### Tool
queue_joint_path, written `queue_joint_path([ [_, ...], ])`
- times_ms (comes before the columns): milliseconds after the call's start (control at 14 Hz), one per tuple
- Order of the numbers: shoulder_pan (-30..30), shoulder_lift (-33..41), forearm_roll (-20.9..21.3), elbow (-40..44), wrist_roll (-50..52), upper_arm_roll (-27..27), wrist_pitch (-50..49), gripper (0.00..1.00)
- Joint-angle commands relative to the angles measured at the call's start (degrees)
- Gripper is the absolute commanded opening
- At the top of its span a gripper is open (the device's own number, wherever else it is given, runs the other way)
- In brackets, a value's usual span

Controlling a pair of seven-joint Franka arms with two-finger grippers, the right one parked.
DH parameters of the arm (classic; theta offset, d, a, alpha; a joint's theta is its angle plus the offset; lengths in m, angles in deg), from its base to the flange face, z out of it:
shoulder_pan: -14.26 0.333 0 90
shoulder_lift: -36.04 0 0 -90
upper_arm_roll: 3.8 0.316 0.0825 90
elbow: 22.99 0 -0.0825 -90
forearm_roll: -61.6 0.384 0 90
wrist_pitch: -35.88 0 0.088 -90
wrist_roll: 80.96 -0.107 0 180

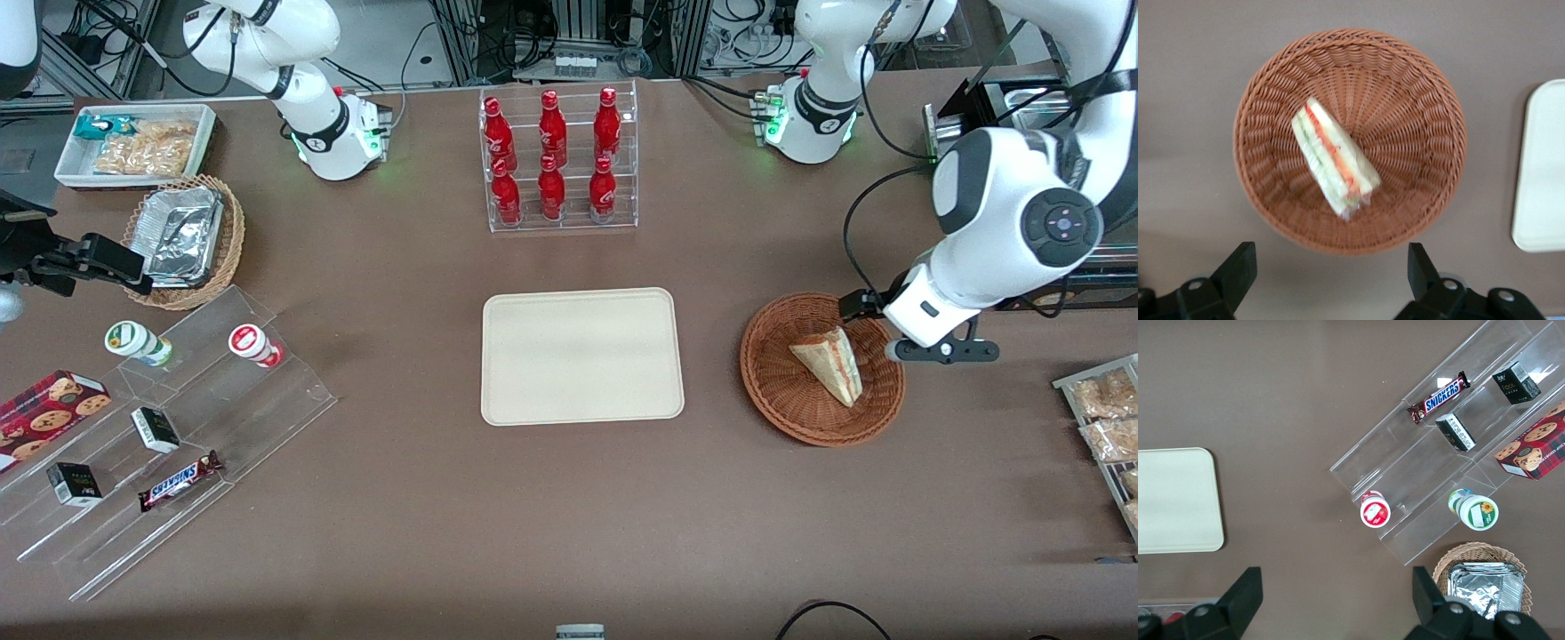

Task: Place sandwich from basket to tray
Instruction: 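Lower the left gripper and close it on the wrapped sandwich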

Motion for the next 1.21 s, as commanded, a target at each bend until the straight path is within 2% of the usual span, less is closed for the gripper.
queue_joint_path([
  [0,-0.14,1.95,0.04,-8.94,2.5,0.25,10.08,1.0],
  [214,-0.13,1.42,0.12,-12.57,9.08,0.25,17.15,1.0],
  [429,-0.22,0.28,0.04,-12.83,22.42,0.25,18.64,1.0],
  [714,-0.4,-0.16,0.04,-17.31,42.29,0.16,27.42,1.0],
  [929,-0.4,-2.35,0.04,-17.85,48.38,0.16,31.03,1.0],
  [1143,-0.4,-5.16,0.04,-17.85,49.45,0.16,31.65,1.0],
])
